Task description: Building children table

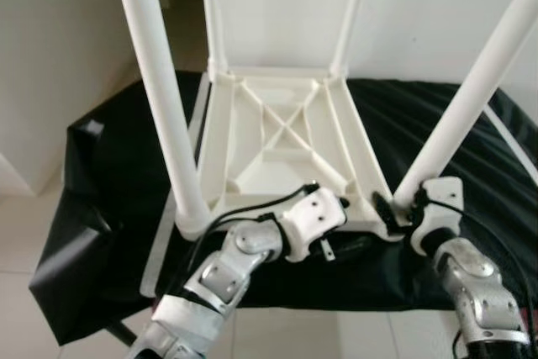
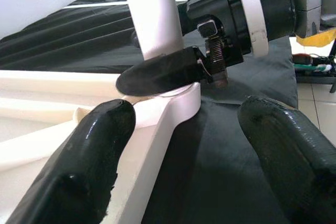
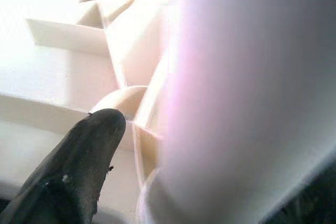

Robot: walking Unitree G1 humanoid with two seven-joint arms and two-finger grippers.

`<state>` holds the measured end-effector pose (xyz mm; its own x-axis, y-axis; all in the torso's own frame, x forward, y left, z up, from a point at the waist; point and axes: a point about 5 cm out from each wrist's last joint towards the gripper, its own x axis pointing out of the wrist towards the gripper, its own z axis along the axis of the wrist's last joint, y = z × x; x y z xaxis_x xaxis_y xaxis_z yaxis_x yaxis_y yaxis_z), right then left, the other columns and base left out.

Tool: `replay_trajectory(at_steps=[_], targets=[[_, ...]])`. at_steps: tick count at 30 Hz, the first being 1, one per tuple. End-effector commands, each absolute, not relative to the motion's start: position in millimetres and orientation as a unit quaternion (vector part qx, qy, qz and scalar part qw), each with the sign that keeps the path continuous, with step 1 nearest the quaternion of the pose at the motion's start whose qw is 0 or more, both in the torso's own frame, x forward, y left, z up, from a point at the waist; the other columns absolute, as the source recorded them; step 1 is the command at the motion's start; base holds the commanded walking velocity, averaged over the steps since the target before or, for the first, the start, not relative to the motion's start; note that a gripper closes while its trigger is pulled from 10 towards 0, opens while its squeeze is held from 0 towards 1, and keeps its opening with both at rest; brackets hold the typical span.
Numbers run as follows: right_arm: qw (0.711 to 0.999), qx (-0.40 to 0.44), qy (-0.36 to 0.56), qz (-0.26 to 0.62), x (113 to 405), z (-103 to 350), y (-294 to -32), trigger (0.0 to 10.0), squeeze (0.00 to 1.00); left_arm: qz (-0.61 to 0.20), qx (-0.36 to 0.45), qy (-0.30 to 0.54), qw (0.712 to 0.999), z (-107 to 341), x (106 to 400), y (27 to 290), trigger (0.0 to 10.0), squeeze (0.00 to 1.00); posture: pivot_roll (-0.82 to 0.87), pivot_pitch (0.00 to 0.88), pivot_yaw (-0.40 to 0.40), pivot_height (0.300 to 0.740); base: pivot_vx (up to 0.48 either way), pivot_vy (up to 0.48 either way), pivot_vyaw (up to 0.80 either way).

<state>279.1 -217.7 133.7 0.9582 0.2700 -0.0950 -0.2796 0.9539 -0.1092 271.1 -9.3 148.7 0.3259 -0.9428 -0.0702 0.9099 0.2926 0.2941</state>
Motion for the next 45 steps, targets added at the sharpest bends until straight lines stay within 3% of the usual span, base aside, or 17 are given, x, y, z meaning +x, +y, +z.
replay_trajectory(at_steps=[1, 3, 4, 5, 6, 8, 9, 17, 18, 19, 25, 31, 35, 37, 45], targets=[[0.984, -0.064, 0.036, 0.162, 281.3, 135.1, -212.7, 10.0, 0.00, -0.575, 0.149, -0.055, 0.803, 147.2, 273.6, -9.0, 10.0, 0.00, 0.00, 0.000, -0.033, 0.740, 0.000, 0.000, 0.00], [0.978, -0.075, 0.040, 0.190, 281.1, 134.9, -211.2, 10.0, 0.00, -0.572, 0.150, -0.056, 0.804, 148.4, 274.9, -7.9, 10.0, 0.00, 0.00, 0.000, -0.033, 0.740, 0.000, 0.000, 0.00], [0.977, -0.079, 0.040, 0.195, 280.9, 134.7, -211.4, 7.3, 0.00, -0.572, 0.151, -0.056, 0.804, 148.5, 275.2, -7.4, 10.0, 0.00, 0.00, 0.000, -0.031, 0.740, 0.000, 0.000, 0.00], [0.977, -0.079, 0.040, 0.195, 280.9, 134.7, -211.4, 7.3, 0.00, -0.572, 0.151, -0.056, 0.804, 148.5, 275.2, -7.4, 10.0, 0.00, 0.00, 0.000, -0.031, 0.740, 0.000, 0.000, 0.00], [0.976, -0.086, 0.043, 0.195, 281.0, 133.4, -214.4, 2.2, 0.00, -0.571, 0.151, -0.056, 0.805, 148.6, 275.3, -6.8, 10.0, 0.00, 0.01, 0.000, -0.030, 0.740, 0.000, 0.000, 0.00], [0.976, -0.090, 0.045, 0.195, 281.0, 132.7, -216.5, 2.2, 0.00, -0.570, 0.151, -0.056, 0.806, 148.7, 275.3, -6.3, 10.0, 0.00, 0.01, 0.000, -0.030, 0.740, 0.000, 0.000, 0.00], [0.976, -0.094, 0.049, 0.192, 280.8, 131.5, -219.1, 0.0, 0.00, -0.570, 0.151, -0.055, 0.806, 148.6, 274.9, -6.1, 10.0, 0.00, 0.01, 0.000, -0.029, 0.740, 0.000, 0.000, 0.00], [0.976, -0.089, 0.061, 0.188, 277.4, 127.4, -222.6, 0.0, 0.00, -0.572, 0.150, -0.055, 0.804, 148.4, 274.2, -6.6, 10.0, 0.00, 0.00, 0.000, -0.025, 0.740, 0.000, 0.000, 0.00], [0.978, -0.085, 0.063, 0.182, 277.1, 126.6, -222.8, 0.9, 0.00, -0.573, 0.150, -0.055, 0.804, 148.7, 274.3, -6.9, 10.0, 0.00, 0.00, 0.000, -0.025, 0.740, 0.000, 0.000, 0.00], [0.979, -0.079, 0.066, 0.174, 277.3, 125.7, -222.6, 10.0, 0.00, -0.573, 0.151, -0.056, 0.803, 148.9, 274.6, -7.1, 10.0, 0.00, -0.01, 0.000, -0.018, 0.740, 0.000, 0.000, 0.00], [0.983, -0.071, 0.068, 0.153, 278.2, 124.6, -221.5, 10.0, 0.00, -0.574, 0.151, -0.056, 0.803, 149.1, 274.9, -7.3, 10.0, 0.00, -0.01, 0.000, -0.018, 0.740, 0.000, 0.000, 0.00], [0.997, -0.038, 0.064, 0.013, 283.2, 126.9, -215.5, 10.0, 0.00, -0.573, 0.153, -0.059, 0.803, 150.5, 276.2, -7.5, 10.0, 0.00, -0.01, 0.000, -0.017, 0.740, 0.000, 0.000, 0.00], [0.997, -0.019, 0.065, -0.031, 284.7, 127.4, -213.2, 10.0, 0.00, -0.574, 0.153, -0.059, 0.802, 150.1, 275.6, -7.8, 10.0, 0.00, -0.01, 0.000, -0.019, 0.740, 0.000, 0.000, 0.00], [0.992, 0.021, 0.070, -0.101, 285.5, 124.5, -209.3, 10.0, 0.00, -0.579, 0.154, -0.058, 0.798, 149.4, 273.6, -8.1, 10.0, 0.00, 0.00, 0.000, -0.015, 0.740, 0.000, 0.000, 0.00], [0.974, 0.055, 0.076, -0.205, 283.5, 117.4, -200.0, 10.0, 0.00, -0.581, 0.154, -0.057, 0.797, 148.4, 273.1, -7.5, 10.0, 0.00, 0.00, 0.000, -0.018, 0.740, 0.000, 0.000, 0.00]])
